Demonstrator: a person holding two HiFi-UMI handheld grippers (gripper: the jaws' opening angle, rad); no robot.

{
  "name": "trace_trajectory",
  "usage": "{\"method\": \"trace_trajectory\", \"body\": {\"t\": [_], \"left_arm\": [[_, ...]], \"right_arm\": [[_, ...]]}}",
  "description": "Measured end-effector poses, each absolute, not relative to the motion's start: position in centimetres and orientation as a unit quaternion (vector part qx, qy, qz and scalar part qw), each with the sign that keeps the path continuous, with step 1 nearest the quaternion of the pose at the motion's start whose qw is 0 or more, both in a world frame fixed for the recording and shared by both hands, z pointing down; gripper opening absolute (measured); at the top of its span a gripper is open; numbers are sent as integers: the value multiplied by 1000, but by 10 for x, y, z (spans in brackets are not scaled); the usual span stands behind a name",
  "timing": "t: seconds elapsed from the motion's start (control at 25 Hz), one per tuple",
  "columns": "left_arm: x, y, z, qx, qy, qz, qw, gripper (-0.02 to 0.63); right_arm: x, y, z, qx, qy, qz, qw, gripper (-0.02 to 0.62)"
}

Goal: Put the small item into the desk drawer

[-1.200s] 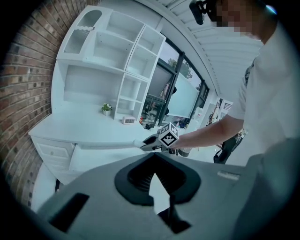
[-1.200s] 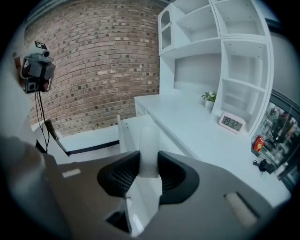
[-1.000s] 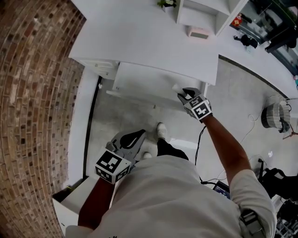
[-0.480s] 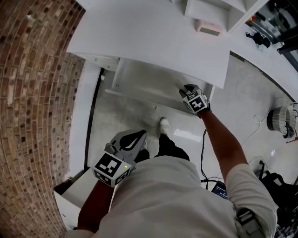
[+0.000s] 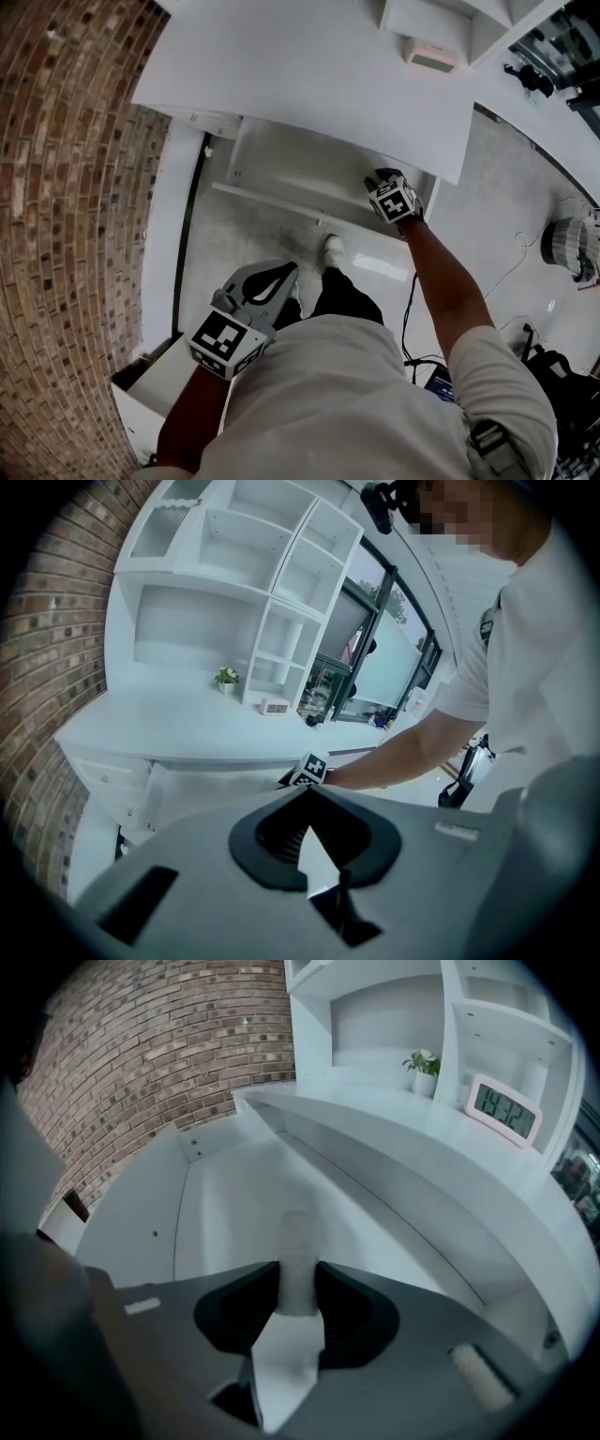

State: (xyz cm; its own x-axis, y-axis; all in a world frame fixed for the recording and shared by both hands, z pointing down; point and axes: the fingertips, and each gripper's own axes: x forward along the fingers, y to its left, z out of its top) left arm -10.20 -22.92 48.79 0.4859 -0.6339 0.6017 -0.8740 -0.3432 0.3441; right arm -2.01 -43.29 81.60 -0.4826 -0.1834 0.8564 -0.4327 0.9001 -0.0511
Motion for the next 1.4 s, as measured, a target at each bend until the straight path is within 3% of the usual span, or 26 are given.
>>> {"method": "trace_trajectory", "body": {"t": [0.36, 0.64, 1.4], "left_arm": [[-104, -238, 493, 797, -471, 184, 329, 5], [-107, -241, 494, 800, -465, 184, 331, 6], [-94, -226, 465, 851, -405, 170, 287, 6]], "right_arm": [[-21, -439, 828, 184, -847, 134, 480, 153], [-20, -440, 829, 186, -844, 140, 482, 202], [14, -422, 750, 243, -853, 107, 450, 153]]}}
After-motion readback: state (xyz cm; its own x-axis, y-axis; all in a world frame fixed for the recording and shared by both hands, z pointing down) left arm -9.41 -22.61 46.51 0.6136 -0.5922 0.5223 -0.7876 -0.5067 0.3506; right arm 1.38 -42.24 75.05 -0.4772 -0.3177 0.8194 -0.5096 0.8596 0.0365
